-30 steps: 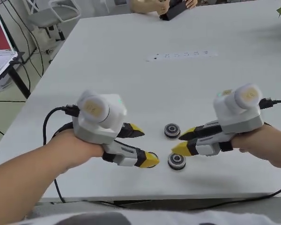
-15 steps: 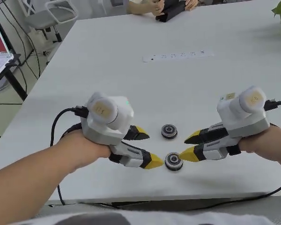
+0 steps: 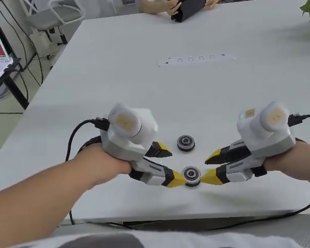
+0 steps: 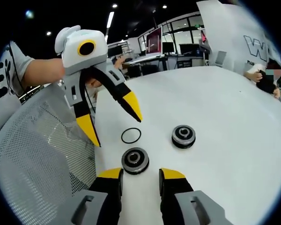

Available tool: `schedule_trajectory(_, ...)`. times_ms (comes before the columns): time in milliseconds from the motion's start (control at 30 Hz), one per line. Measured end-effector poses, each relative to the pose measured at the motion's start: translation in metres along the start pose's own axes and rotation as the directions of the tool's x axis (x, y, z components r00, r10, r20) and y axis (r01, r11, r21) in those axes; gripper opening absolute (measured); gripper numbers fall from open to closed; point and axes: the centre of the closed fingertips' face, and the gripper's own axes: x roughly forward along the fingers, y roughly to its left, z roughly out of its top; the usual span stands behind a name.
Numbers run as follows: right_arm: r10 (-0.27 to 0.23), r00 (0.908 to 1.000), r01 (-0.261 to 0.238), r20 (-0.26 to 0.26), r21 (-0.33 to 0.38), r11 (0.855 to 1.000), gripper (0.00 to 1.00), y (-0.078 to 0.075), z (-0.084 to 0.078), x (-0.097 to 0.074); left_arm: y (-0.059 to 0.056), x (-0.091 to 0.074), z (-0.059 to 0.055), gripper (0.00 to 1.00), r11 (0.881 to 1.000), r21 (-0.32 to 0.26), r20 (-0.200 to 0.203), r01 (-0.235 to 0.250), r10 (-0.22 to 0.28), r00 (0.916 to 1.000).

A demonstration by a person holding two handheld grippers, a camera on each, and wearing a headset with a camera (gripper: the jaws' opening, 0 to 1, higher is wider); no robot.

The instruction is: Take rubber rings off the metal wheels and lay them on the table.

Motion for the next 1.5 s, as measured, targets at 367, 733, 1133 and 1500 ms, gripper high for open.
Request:
schedule_trajectory(367,0.025,0.9993,-0.026,-0.026,-0.043,0.999,0.25,0.005,-0.004,0.008,-0.004,0.013,0.0,0.34,1.0,0.014,-0.014,0.022,-0.022,0.9997)
schedule_trajectory(733,0.028,0.9993,-0.029,-0.026,-0.041,0.999,0.25,0.004,-0.005,0.01,-0.008,0.026,-0.001,0.26,0.999,0.016,-0.025,0.045,-0.045,0.9987)
schedule_trajectory(1133,0.025,0.9995,-0.025,-0.021,-0.03,0.999,0.25,0.003,-0.006,0.01,-0.008,0.033,-0.006,0.18,0.998,0.04,-0.042,0.045,-0.044,0.9982)
schedule_trajectory(1500,0.028,0.9994,-0.029,-0.022,-0.026,0.999,0.25,0.005,-0.006,0.011,-0.006,0.035,-0.003,0.11,0.997,0.071,-0.041,0.019,-0.016,0.999)
